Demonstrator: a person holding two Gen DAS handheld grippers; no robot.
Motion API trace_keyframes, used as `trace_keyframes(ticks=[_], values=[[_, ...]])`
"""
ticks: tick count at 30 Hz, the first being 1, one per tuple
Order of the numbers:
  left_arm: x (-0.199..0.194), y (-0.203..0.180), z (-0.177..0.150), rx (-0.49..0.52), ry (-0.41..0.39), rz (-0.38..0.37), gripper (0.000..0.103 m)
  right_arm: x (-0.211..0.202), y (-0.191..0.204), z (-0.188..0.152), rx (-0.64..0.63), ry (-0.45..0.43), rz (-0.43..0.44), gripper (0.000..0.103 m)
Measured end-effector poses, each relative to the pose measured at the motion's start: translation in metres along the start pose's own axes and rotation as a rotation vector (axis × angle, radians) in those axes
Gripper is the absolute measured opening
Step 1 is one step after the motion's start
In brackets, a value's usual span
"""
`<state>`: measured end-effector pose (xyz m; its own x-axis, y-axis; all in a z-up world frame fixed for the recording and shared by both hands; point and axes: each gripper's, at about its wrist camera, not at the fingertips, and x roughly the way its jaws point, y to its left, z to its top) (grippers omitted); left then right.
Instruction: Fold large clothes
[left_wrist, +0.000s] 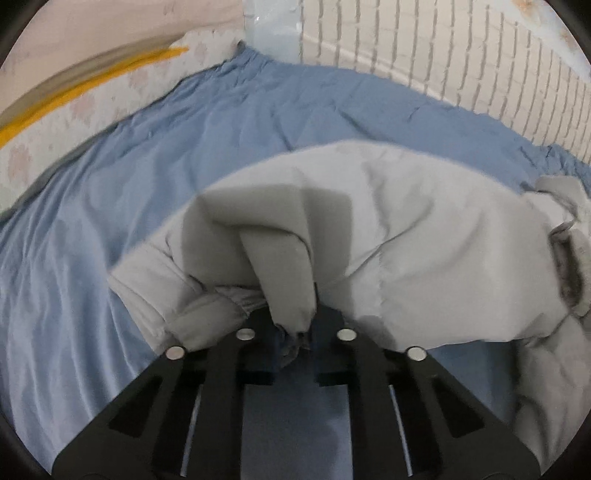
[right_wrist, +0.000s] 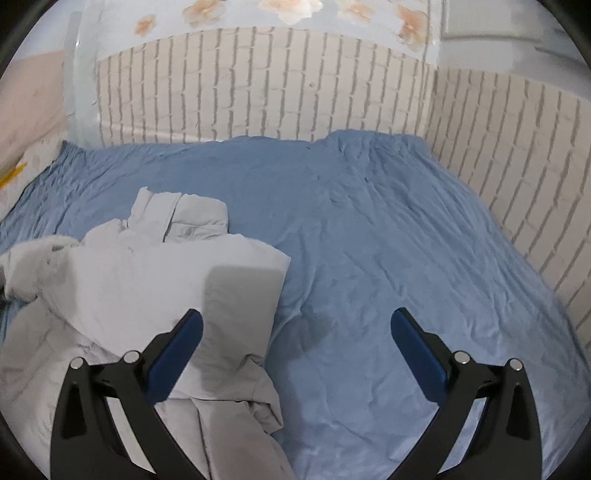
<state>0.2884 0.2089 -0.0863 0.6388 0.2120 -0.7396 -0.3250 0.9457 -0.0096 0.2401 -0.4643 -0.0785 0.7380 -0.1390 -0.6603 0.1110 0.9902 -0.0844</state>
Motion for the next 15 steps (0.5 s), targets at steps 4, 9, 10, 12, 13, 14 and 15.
trace_keyframes(ticks=[4,9,10,12,13,14,15], values=[[-0.05,-0.025,0.025,0.015,-0.088,-0.047,0.006,-0.008,-0.006,0.004,0.04,-0.016,0.028,0.101],[-0.127,-0.103,0.055,0.119,-0.227,-0.171,0.006,-0.014,-0.02,0.01,0.127,-0.028,0.071,0.101],[-0.144,-0.124,0.057,0.151,-0.25,-0.207,0.006,-0.017,-0.024,0.011,0.142,-0.033,0.073,0.101],[-0.162,-0.165,0.062,0.191,-0.265,-0.276,0.007,-0.018,-0.031,0.011,0.166,-0.04,0.078,0.101],[-0.168,-0.181,0.063,0.203,-0.263,-0.302,0.007,-0.018,-0.035,0.011,0.181,-0.04,0.081,0.101],[-0.173,-0.212,0.064,0.222,-0.246,-0.352,0.007,-0.017,-0.038,0.01,0.195,-0.038,0.085,0.101],[-0.174,-0.233,0.064,0.24,-0.236,-0.374,0.008,-0.016,-0.044,0.01,0.214,-0.036,0.09,0.101]])
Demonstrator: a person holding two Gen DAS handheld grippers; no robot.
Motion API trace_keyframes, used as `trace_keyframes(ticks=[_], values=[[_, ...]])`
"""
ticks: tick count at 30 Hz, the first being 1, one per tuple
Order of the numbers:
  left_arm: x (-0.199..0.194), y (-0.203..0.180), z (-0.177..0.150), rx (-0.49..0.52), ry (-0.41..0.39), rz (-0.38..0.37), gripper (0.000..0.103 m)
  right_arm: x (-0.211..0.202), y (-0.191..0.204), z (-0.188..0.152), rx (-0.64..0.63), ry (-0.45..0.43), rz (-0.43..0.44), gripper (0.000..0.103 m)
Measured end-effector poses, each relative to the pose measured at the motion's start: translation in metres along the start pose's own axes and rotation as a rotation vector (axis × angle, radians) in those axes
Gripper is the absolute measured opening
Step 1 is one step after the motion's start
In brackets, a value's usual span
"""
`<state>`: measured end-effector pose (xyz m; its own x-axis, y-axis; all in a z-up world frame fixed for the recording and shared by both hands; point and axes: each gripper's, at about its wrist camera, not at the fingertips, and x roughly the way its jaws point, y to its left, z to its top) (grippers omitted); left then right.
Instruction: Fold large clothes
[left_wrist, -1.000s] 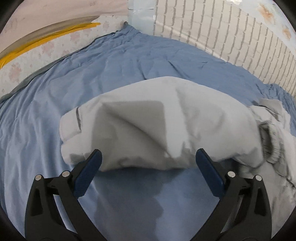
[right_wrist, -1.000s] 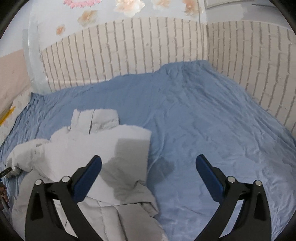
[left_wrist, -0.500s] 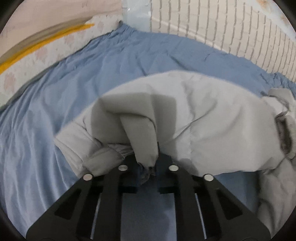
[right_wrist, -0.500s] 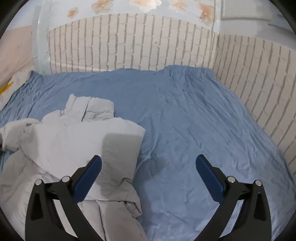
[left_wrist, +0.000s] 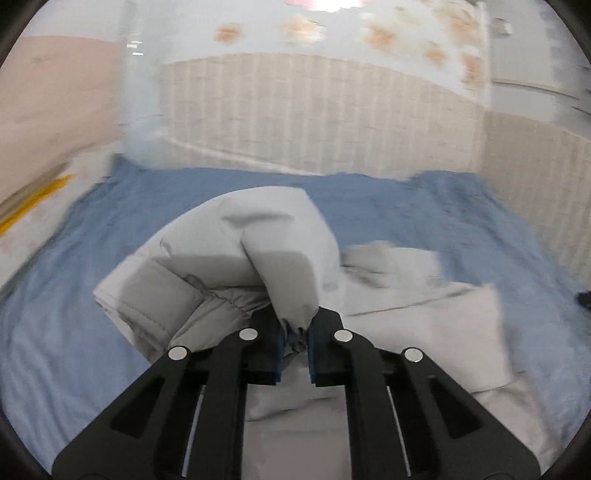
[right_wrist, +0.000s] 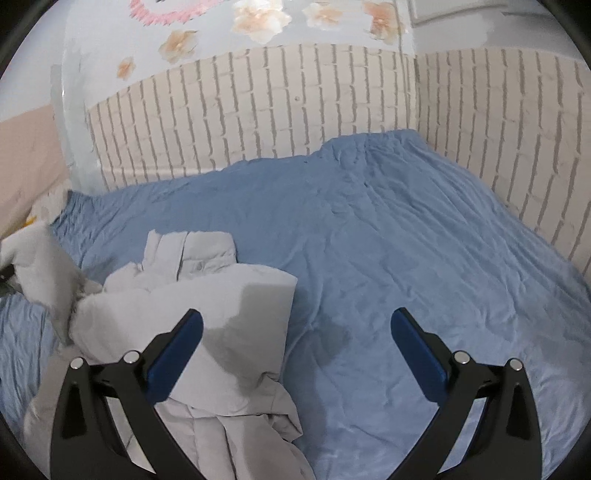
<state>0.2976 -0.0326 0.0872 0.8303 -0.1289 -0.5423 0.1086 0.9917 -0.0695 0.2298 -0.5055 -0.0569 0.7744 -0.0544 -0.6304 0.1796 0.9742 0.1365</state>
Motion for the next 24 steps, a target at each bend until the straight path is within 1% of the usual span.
trace_keyframes(ticks=[1,2,3,4,5,6,7,8,9,12,13,15,17,19,20,22,23,24], values=[[0.002,-0.023,-0.003,0.031,0.019,-0.023,0.008,0.001,-0.005,0.001,0.019,0.001,0.002,0.101],[0.012,-0.04,-0.004,0.052,0.037,-0.042,0.01,0.002,-0.01,0.0,0.039,0.005,0.004,0.101],[0.022,-0.064,-0.007,0.069,0.075,-0.081,0.013,0.004,-0.015,0.0,0.058,0.011,0.009,0.101],[0.023,-0.077,-0.013,0.068,0.097,-0.108,0.016,0.006,-0.019,0.0,0.074,0.016,0.013,0.101],[0.03,-0.1,-0.018,0.069,0.126,-0.146,0.027,0.007,-0.023,0.0,0.09,0.017,0.011,0.101],[0.03,-0.118,-0.022,0.065,0.121,-0.171,0.05,0.007,-0.026,0.0,0.099,0.012,-0.001,0.101],[0.027,-0.134,-0.024,0.068,0.101,-0.191,0.068,0.005,-0.027,0.001,0.092,-0.001,-0.018,0.101],[0.019,-0.146,-0.023,0.08,0.065,-0.201,0.093,0.004,-0.028,0.001,0.088,-0.007,-0.021,0.101],[0.007,-0.161,-0.02,0.107,0.002,-0.204,0.1,0.002,-0.028,0.003,0.088,-0.017,-0.015,0.101],[-0.016,-0.192,-0.004,0.197,-0.078,-0.246,0.1,-0.001,-0.029,0.004,0.112,-0.022,0.02,0.101],[-0.026,-0.196,0.003,0.213,-0.11,-0.242,0.1,-0.001,-0.028,0.004,0.113,-0.02,0.026,0.101],[-0.039,-0.194,0.012,0.212,-0.14,-0.237,0.1,0.001,-0.024,0.003,0.106,-0.009,0.036,0.101],[-0.057,-0.172,0.012,0.186,-0.155,-0.207,0.1,0.003,-0.019,0.001,0.097,-0.002,0.048,0.101],[-0.052,-0.147,0.016,0.141,-0.15,-0.136,0.1,0.003,-0.013,0.0,0.09,0.004,0.061,0.101],[-0.057,-0.131,0.011,0.111,-0.138,-0.11,0.1,0.004,-0.01,0.0,0.086,0.005,0.068,0.101],[-0.043,-0.102,0.011,0.033,-0.09,-0.08,0.1,0.007,-0.002,-0.002,0.075,0.009,0.093,0.101],[-0.034,-0.079,0.005,-0.028,-0.056,-0.069,0.1,0.009,0.001,-0.003,0.07,0.014,0.107,0.101],[-0.029,-0.068,0.0,-0.049,-0.04,-0.056,0.1,0.013,0.004,-0.005,0.067,0.02,0.121,0.101]])
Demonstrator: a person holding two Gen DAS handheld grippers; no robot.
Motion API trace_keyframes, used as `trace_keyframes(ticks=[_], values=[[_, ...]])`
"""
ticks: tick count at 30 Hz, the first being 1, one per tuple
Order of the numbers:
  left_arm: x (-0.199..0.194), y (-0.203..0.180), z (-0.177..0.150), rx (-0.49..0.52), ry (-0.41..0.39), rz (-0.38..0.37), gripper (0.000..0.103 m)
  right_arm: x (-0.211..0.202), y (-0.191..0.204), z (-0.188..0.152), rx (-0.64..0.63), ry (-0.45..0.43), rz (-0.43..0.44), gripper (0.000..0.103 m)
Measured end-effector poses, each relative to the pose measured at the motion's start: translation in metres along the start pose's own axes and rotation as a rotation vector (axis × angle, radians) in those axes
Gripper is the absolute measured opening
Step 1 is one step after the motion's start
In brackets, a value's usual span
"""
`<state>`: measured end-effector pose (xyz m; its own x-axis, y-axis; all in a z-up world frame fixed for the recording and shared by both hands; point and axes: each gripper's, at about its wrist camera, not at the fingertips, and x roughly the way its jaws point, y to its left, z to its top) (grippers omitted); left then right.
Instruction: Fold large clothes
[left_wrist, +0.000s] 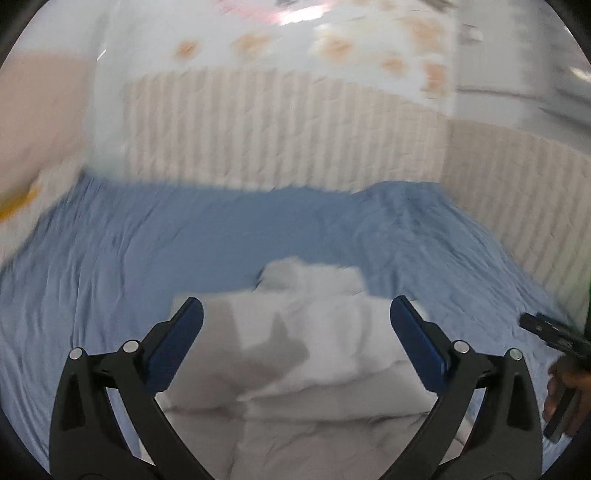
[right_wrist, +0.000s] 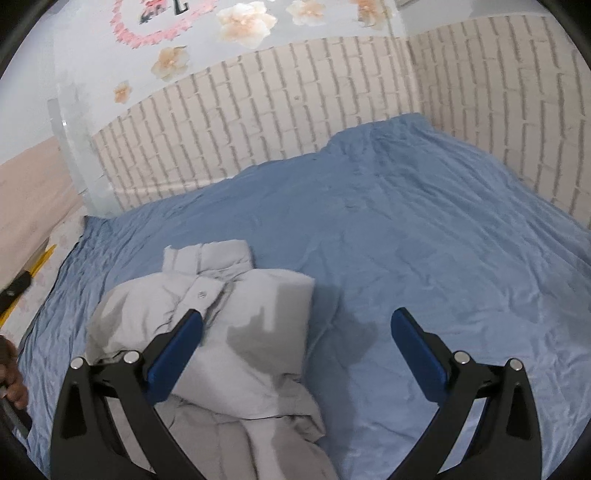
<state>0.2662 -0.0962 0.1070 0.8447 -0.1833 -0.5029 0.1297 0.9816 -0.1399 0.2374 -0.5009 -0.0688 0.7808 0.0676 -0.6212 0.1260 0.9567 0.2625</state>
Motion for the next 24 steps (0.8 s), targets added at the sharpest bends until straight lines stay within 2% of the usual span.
trace_keyframes(ticks=[3,6,10,13,15,17,19,21,23,24], values=[[0.015,0.025,-0.02,0.0,0.031,0.053,0.1,0.03,0.009,-0.01,0.001,0.032,0.041,0.101],[0.027,0.052,-0.039,-0.002,0.066,0.097,0.1,0.058,0.021,-0.02,-0.038,0.061,0.019,0.101],[0.056,0.069,-0.062,-0.011,0.118,0.12,0.1,0.093,0.042,-0.035,-0.016,0.124,0.184,0.101],[0.064,0.078,-0.068,-0.005,0.115,0.128,0.1,0.117,0.076,-0.047,-0.129,0.145,0.154,0.096],[0.078,0.082,-0.075,-0.037,0.121,0.13,0.1,0.134,0.09,-0.049,-0.102,0.156,0.175,0.08],[0.082,0.091,-0.076,-0.064,0.133,0.118,0.1,0.144,0.093,-0.049,-0.033,0.159,0.22,0.071],[0.089,0.085,-0.082,-0.045,0.142,0.117,0.1,0.157,0.096,-0.049,0.003,0.177,0.272,0.059],[0.088,0.087,-0.079,-0.012,0.135,0.118,0.1,0.163,0.098,-0.049,-0.006,0.203,0.309,0.024],[0.086,0.087,-0.072,0.008,0.128,0.12,0.1,0.156,0.092,-0.046,0.021,0.173,0.345,0.009],[0.085,0.088,-0.068,0.005,0.124,0.12,0.1,0.15,0.088,-0.044,0.027,0.152,0.34,0.006]])
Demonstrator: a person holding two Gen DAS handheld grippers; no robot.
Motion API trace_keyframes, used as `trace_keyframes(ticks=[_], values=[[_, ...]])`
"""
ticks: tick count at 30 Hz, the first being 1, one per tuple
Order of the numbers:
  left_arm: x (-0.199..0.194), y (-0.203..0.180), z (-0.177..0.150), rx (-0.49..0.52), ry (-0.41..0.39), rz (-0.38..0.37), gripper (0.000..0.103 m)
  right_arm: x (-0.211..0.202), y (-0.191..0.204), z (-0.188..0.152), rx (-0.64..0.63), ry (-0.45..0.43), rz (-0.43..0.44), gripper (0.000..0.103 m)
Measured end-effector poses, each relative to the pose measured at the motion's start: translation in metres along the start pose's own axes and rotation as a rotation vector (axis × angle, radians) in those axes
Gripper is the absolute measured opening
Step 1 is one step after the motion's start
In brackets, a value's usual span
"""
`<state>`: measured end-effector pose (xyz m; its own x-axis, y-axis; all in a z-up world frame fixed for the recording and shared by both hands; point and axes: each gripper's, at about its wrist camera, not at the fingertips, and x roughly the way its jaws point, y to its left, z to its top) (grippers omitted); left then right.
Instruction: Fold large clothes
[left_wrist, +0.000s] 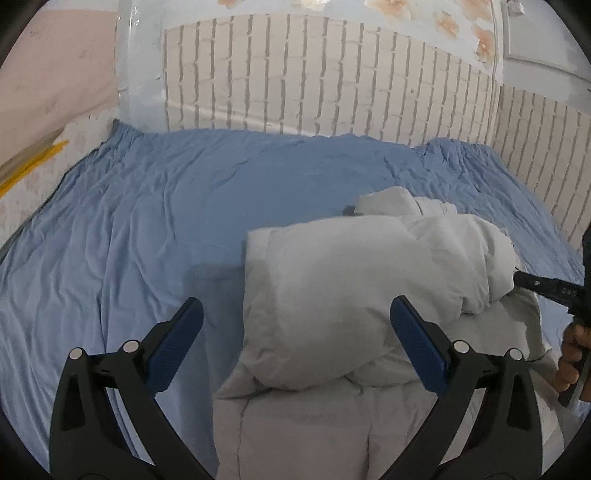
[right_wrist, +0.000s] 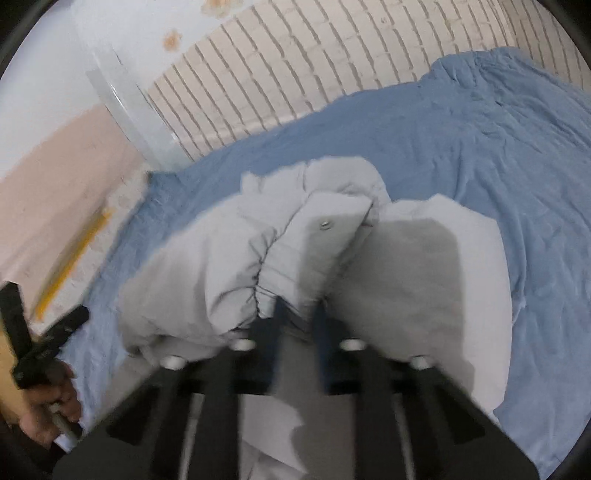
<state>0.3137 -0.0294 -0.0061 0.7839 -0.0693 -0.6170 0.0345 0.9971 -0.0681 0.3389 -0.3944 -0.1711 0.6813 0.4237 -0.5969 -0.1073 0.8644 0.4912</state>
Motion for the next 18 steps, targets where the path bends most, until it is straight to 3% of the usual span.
trace_keyframes(ticks=[7,11,16,18], values=[[-0.011,-0.008,0.019,-0.041,-0.008,-0.026,0.1,-0.088,0.003,0.009,0.037,-0.127,-0.076,0.003],[-0.015,-0.025,0.022,0.012,-0.003,-0.047,0.1,-0.092,0.002,-0.004,-0.098,-0.021,-0.292,0.004],[0.014,-0.049,0.02,0.049,0.066,-0.016,0.1,-0.055,-0.032,-0.029,-0.026,0.183,-0.372,0.007],[0.021,-0.054,0.023,0.058,0.073,-0.017,0.1,-0.058,-0.018,-0.02,-0.089,0.161,-0.455,0.012]])
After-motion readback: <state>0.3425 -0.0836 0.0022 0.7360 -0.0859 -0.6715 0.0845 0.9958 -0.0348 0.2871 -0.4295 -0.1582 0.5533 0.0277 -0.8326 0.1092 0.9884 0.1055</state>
